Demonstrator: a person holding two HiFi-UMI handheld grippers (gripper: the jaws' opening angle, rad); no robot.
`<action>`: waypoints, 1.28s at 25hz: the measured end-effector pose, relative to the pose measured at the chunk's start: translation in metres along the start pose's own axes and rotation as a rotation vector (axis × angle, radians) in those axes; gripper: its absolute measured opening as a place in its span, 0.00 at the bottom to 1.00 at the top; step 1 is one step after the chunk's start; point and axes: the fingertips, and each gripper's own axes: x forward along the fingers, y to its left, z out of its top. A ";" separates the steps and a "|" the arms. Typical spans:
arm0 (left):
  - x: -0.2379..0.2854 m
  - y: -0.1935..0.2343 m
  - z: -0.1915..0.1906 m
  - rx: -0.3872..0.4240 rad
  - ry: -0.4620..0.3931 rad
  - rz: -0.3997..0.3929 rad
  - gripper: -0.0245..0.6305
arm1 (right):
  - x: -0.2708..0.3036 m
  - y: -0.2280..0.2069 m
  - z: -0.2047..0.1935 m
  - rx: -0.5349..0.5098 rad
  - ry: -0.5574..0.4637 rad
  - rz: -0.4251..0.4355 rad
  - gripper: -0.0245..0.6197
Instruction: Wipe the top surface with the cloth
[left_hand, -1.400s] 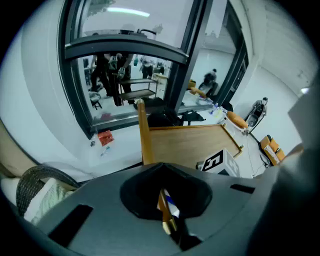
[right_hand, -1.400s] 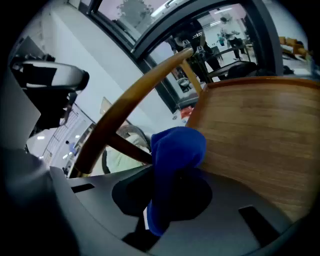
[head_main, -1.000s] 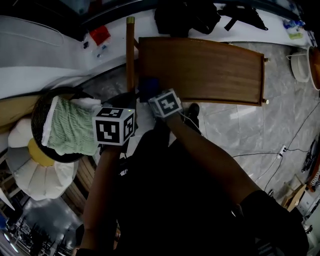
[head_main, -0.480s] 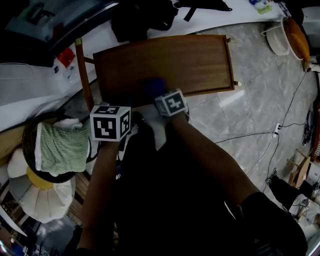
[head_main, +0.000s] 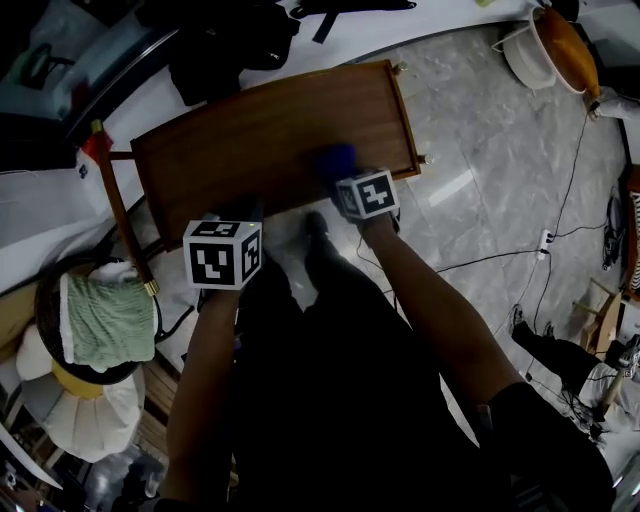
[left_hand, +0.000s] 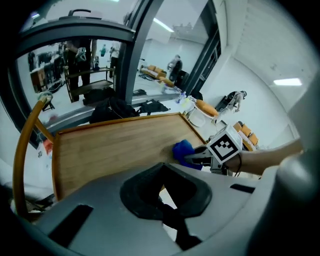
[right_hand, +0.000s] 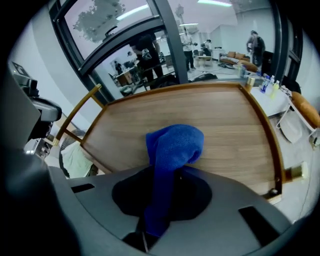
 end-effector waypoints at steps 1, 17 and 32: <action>0.005 -0.005 0.000 0.000 0.002 -0.002 0.05 | -0.004 -0.014 -0.001 0.003 -0.006 -0.014 0.14; 0.039 -0.068 0.023 0.033 -0.014 -0.010 0.05 | -0.051 -0.133 -0.007 0.016 -0.056 -0.137 0.14; -0.137 -0.048 0.080 0.150 -0.511 -0.168 0.05 | -0.231 0.066 0.114 -0.194 -0.724 0.575 0.14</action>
